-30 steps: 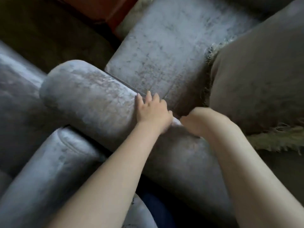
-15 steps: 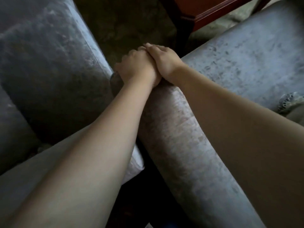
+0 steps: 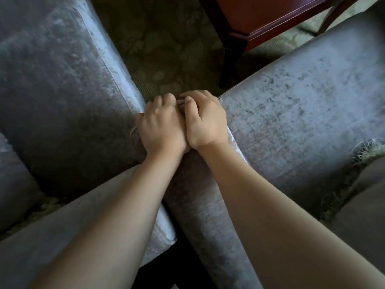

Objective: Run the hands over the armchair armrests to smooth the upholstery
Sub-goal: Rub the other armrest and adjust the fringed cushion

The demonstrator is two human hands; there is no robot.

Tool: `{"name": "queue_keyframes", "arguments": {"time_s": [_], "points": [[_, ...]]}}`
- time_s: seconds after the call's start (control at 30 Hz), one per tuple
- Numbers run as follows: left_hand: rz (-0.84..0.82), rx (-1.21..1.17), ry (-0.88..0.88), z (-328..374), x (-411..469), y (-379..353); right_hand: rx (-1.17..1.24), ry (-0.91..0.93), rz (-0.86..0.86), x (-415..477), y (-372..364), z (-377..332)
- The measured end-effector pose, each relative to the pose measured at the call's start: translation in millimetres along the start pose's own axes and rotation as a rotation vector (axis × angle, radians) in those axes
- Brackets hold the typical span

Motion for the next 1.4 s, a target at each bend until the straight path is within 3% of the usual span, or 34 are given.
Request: {"name": "queue_keyframes", "arguments": {"time_s": [0.17,0.3,0.4,0.53,0.63,0.73,0.87,1.2,1.4], "points": [[-0.024,-0.012,-0.006,2.9,-0.9,-1.0,-0.16,-0.017,0.074,-20.3,17.1,4.6],[0.031,-0.021,-0.032,7.3,-9.7,12.6,-0.397,-0.035,-0.079,-79.1,25.9,18.8],[0.064,-0.043,0.043,2.9,-44.1,23.4,-0.588,0.014,-0.224,-142.0,46.0,26.3],[-0.02,-0.098,0.122,10.8,-171.0,17.7,-0.71,0.012,-0.357,-230.0,95.9,42.5],[-0.056,-0.175,0.168,22.9,-290.7,20.8,-0.769,0.024,-0.332,-296.5,157.5,44.3],[-0.148,-0.23,0.342,25.1,-390.6,18.4,-0.823,0.064,-0.287,-359.9,212.8,38.5],[-0.19,-0.232,0.408,38.5,-460.5,28.9,-0.876,0.142,-0.298,-410.3,249.9,31.8],[-0.119,-0.277,0.498,32.3,-467.9,71.1,-0.869,0.263,-0.289,-405.6,264.5,-6.6],[-0.069,-0.278,0.435,70.3,-449.5,99.2,-0.803,0.297,-0.226,-393.9,293.4,-12.0]]}}
Point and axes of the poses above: each hand's wrist, its own x-axis towards the middle knuckle, its own y-axis out of the back of the hand, z = x × y, the point moved 10 cm from there along x, towards the middle knuckle, and after that the axes turned 5 degrees about y, right-handed, at the moved point
